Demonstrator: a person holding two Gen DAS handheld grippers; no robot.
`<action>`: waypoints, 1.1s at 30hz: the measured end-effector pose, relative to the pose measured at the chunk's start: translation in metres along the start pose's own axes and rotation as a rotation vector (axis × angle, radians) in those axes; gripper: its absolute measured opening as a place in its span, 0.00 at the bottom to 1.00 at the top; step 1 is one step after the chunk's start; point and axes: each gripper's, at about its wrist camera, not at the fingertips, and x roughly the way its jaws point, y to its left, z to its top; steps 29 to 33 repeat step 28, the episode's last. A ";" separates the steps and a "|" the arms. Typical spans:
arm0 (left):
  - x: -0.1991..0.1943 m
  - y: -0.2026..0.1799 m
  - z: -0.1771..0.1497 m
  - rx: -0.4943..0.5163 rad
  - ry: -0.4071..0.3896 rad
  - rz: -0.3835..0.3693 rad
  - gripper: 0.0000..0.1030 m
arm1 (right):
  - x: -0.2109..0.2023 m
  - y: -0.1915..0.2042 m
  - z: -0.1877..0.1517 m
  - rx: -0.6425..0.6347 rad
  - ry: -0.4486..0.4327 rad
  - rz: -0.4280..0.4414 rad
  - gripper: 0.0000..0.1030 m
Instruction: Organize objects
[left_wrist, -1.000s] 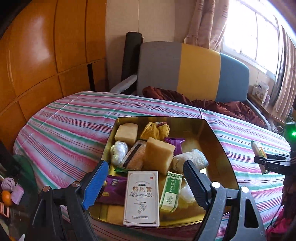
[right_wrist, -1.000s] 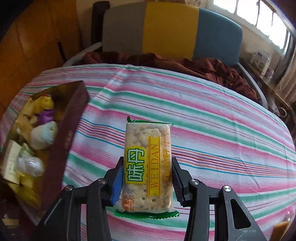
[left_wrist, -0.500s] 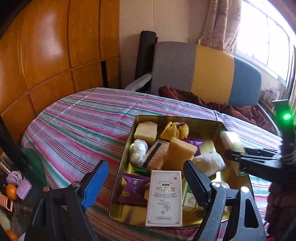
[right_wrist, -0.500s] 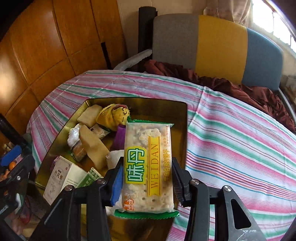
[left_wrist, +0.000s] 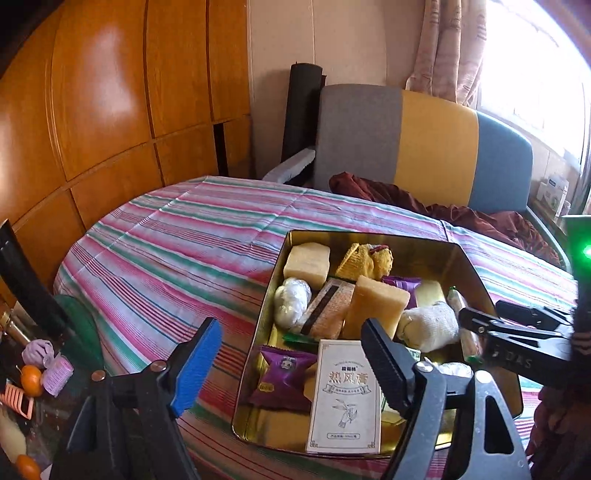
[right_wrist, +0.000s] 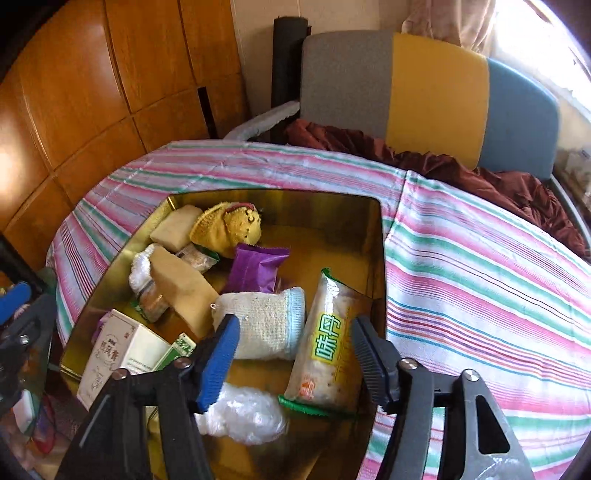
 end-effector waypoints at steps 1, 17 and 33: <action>0.000 0.000 -0.001 -0.004 0.008 -0.008 0.75 | -0.005 0.001 -0.002 0.003 -0.018 -0.005 0.66; -0.012 -0.013 -0.012 0.015 0.015 -0.049 0.73 | -0.059 0.029 -0.042 -0.047 -0.154 -0.018 0.83; -0.018 -0.017 -0.014 0.035 -0.012 -0.052 0.70 | -0.063 0.031 -0.053 -0.045 -0.150 -0.020 0.84</action>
